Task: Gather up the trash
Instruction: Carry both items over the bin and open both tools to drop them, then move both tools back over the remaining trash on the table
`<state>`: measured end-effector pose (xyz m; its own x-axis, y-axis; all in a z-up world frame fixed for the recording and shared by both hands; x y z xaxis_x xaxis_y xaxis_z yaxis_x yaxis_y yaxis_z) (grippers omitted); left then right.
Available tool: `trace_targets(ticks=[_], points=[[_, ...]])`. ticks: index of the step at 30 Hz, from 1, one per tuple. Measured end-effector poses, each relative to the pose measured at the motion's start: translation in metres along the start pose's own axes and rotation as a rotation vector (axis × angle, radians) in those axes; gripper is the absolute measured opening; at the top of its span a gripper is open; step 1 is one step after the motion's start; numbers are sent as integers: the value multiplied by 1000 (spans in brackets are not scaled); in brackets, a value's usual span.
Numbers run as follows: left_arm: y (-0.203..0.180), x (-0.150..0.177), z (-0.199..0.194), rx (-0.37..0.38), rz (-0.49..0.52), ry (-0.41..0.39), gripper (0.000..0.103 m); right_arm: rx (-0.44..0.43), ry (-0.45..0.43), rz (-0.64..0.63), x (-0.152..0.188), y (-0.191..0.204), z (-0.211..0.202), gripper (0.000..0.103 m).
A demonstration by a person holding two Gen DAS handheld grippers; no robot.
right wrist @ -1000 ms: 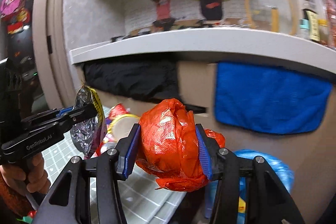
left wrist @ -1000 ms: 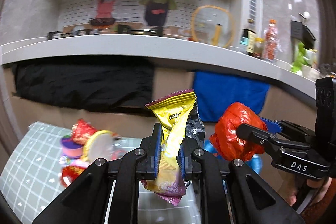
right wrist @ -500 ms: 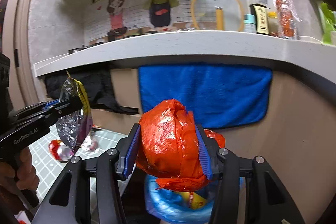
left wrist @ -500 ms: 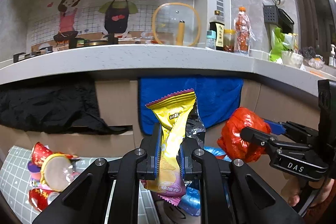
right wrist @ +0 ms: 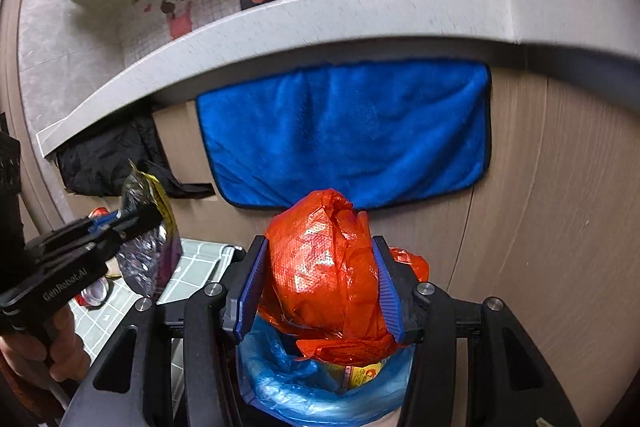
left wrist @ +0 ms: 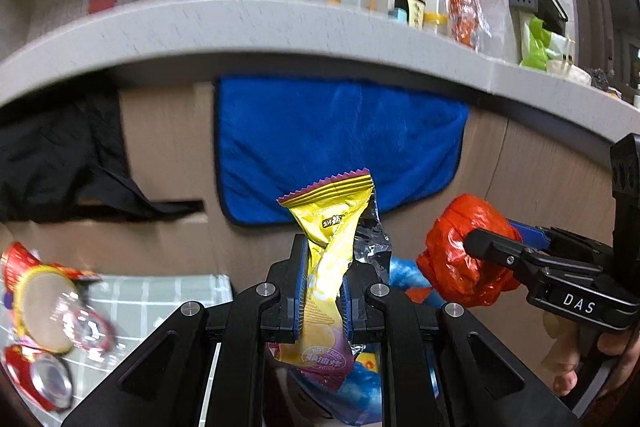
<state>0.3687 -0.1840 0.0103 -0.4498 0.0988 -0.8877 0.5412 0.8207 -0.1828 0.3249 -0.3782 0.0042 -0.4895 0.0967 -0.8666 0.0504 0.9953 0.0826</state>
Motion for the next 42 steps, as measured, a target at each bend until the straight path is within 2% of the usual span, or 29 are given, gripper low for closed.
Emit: trace_targets(ticks=[9, 14, 21, 30, 32, 34, 35, 42], points=[[2, 27, 45, 57, -46, 102, 15, -2, 75, 56, 16, -17, 31, 48], [7, 33, 61, 63, -67, 140, 15, -10, 118, 77, 23, -22, 48, 48], [16, 41, 79, 84, -107, 173, 15, -4, 155, 77, 32, -20, 66, 48], [26, 47, 88, 68, -127, 187, 16, 17, 201, 88, 44, -21, 85, 50], [24, 46, 87, 58, -98, 182, 21, 16, 204, 105, 45, -22, 87, 50], [22, 45, 86, 31, -54, 178, 48, 6, 197, 125, 46, -25, 87, 55], [22, 45, 85, 23, -49, 181, 49, 5, 197, 119, 46, -24, 86, 59], [39, 41, 68, 13, -132, 219, 49, 50, 156, 79, 39, -23, 64, 60]])
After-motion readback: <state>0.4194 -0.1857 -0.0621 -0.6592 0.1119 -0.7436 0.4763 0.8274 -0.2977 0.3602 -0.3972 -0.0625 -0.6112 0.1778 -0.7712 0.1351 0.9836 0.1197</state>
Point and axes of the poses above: each gripper's, at about its wrist camera, not at the fingertips, and z roughly the way its jaws point, y to its left, x to its underside, the point moved 3 cm from there along z, roughly the way its jaws point, and after that the axes turned 10 degrees about x, right-handed, at the moved point
